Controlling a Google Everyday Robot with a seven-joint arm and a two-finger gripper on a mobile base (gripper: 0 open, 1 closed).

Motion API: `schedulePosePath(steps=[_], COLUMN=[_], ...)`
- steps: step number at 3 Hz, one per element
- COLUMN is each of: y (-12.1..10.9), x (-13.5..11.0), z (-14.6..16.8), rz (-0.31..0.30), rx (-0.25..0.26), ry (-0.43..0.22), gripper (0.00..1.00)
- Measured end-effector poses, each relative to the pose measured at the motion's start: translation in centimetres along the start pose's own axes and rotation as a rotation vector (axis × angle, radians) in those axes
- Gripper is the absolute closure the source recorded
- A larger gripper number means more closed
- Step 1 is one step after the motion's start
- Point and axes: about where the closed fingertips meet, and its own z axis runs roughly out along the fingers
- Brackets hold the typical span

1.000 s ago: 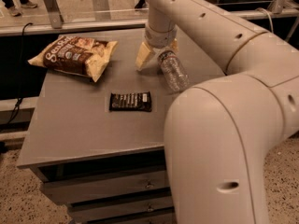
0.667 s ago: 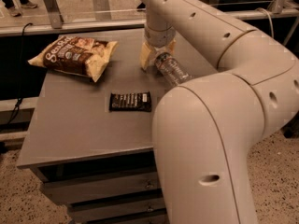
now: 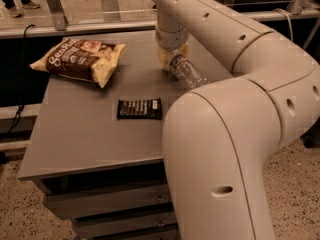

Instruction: Place water bottle upright

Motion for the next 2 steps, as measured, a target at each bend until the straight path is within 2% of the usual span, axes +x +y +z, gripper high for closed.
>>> schedulePosePath(steps=[1,2], y=[-1.1,-2.2], x=[-0.4,-1.2], z=[-2.4,-7.1], rz=[-0.047,-0.143], rx=[-0.027,-0.119], ry=[-0.070,-0.249], gripper=[1.00,1.00])
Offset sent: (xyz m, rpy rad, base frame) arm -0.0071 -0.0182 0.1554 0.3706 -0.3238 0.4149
